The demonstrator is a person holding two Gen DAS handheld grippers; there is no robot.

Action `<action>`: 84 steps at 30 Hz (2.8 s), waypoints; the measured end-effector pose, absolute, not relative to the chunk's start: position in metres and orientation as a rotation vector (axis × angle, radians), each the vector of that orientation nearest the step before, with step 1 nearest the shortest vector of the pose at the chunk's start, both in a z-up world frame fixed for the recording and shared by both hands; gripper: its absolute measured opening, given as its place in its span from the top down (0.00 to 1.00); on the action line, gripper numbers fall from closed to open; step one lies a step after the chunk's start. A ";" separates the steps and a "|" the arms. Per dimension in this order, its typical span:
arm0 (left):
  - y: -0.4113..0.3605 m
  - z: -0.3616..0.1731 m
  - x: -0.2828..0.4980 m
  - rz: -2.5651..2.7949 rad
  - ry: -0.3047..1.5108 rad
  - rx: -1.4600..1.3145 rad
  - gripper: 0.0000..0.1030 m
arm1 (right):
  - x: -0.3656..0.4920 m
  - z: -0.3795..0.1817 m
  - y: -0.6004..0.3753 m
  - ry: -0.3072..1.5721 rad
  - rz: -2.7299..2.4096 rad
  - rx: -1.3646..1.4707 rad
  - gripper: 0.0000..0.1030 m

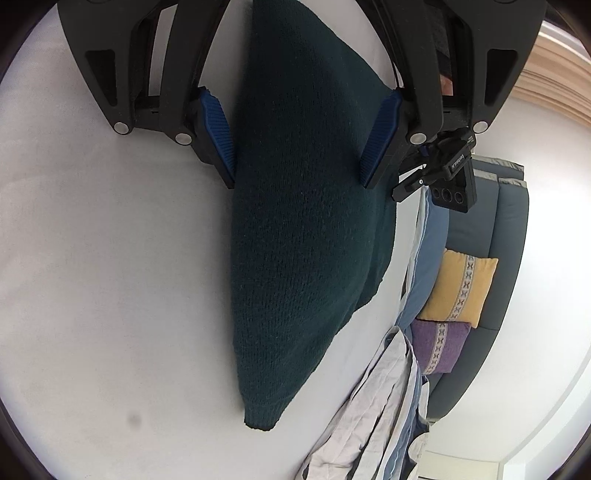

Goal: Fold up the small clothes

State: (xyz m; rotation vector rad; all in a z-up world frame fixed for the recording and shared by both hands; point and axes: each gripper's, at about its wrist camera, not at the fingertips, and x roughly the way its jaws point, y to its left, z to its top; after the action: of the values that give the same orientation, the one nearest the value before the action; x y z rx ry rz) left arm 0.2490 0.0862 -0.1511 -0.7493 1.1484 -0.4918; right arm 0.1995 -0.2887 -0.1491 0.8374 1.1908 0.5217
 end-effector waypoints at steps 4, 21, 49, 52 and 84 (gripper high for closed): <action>0.083 -0.159 0.254 -0.509 1.180 -0.768 0.54 | 0.206 -0.151 -0.284 1.222 0.506 0.839 0.41; 0.086 -0.148 0.246 -0.608 1.099 -0.806 0.76 | 0.197 -0.113 -0.262 1.153 0.437 0.753 0.62; 0.030 -0.163 0.110 -0.676 1.187 -0.789 0.72 | -0.035 -0.126 -0.360 1.004 0.433 0.983 0.63; 0.035 -0.162 0.106 -0.668 1.174 -0.786 0.71 | -0.040 -0.122 -0.359 1.012 0.440 0.960 0.61; -0.003 0.037 -0.074 -0.166 0.413 0.055 0.00 | -0.186 0.101 -0.286 0.653 0.043 0.232 0.10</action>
State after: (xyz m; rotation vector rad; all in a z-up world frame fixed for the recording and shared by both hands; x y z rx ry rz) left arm -0.0739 -0.0031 0.0372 0.0549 0.4125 -0.1661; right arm -0.1856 -0.2859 0.1012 0.2316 0.6525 0.0434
